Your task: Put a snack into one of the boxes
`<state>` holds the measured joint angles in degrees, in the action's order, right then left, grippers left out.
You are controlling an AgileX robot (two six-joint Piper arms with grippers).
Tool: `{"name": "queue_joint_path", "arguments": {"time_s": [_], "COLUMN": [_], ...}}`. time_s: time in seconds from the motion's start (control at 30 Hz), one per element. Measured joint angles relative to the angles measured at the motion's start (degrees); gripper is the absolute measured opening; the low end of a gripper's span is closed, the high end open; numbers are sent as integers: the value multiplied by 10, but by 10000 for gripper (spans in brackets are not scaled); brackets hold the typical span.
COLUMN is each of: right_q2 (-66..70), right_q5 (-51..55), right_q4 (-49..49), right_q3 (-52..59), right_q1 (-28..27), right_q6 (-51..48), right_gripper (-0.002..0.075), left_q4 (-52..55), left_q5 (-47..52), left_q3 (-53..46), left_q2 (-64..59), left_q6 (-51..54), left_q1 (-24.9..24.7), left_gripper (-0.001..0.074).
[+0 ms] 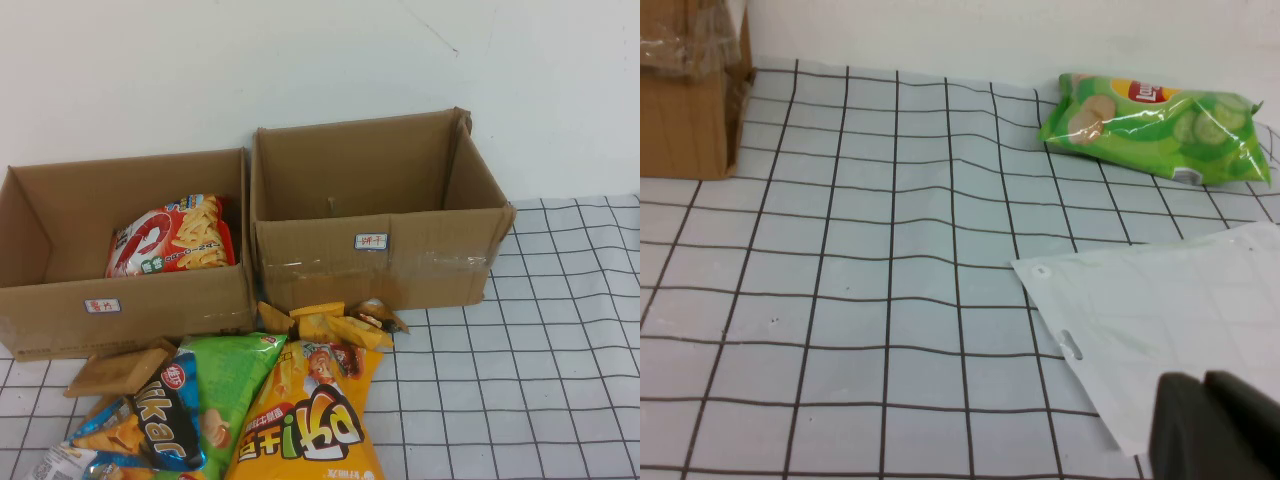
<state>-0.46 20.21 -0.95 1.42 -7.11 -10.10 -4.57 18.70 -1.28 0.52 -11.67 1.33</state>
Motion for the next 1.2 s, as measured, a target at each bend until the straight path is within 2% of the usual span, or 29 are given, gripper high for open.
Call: {"name": "queue_joint_path", "arguments": {"time_s": [0.77,0.87,1.03,1.2], "right_q2": [0,0,0,0], "right_q5": [0,0,0,0], "right_q4": [0,0,0,0], "right_q3": [0,0,0,0], "right_q1": [0,0,0,0], "right_q6": [0,0,0,0], "right_gripper": [1,1,1,1], "left_q4": [-14,-85,-364,-433], "left_q5": [-1,-14,-40,-72], "left_q3": [0,-1,-2,-2], "left_q2": [0,0,0,0], "left_q6": [0,-21,-94,-95], "left_q1": [0,0,0,0], "left_gripper": [-1,-1,-1,-1]}}
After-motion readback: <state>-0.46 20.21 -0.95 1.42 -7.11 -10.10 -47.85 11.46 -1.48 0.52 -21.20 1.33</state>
